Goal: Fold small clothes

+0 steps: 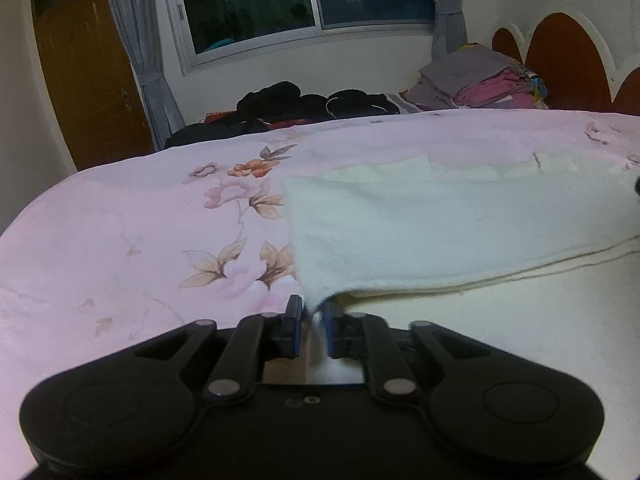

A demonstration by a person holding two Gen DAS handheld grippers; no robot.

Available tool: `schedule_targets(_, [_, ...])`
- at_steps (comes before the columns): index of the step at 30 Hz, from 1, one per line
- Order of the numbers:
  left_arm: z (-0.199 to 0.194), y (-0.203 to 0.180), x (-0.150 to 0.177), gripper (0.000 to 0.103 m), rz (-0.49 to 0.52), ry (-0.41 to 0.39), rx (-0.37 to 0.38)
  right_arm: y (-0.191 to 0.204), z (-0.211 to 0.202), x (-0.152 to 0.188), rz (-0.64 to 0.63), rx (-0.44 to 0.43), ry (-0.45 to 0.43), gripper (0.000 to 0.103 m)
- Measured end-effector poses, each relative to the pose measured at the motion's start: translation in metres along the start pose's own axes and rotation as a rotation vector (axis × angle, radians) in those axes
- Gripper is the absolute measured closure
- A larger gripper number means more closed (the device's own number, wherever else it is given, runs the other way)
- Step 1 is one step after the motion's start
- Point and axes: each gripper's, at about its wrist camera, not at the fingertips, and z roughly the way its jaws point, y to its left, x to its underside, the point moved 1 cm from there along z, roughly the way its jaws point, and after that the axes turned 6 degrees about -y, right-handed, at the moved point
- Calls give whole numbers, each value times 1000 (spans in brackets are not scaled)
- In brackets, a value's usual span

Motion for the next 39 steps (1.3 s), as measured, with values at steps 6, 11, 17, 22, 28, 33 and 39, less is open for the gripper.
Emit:
schedule_targets(6, [-33, 8, -14, 77, -14, -60, 73, 1, -9, -13, -8, 5, -66, 87])
schedule_targets(11, [-10, 6, -37, 78, -89, -36, 122, 3, -5, -14, 6, -10, -58, 73])
schedule_targets(17, [52, -6, -56, 78, -164, 42, 167, 23, 14, -5, -21, -48, -6, 73])
schedule_targets(22, [91, -10, -58, 75, -136, 67, 141, 36, 26, 2, -72, -64, 9, 73])
schedule_targets(28, [105, 12, -51, 75, -177, 69, 86, 25, 38, 5, -107, -34, 19, 73])
schedule_targets(33, [109, 8, -56, 75, -166, 38, 60, 31, 39, 6, -143, -23, 4, 73])
schedule_targets(39, [110, 10, -62, 76, -168, 52, 55, 28, 36, 1, -138, -23, -17, 72])
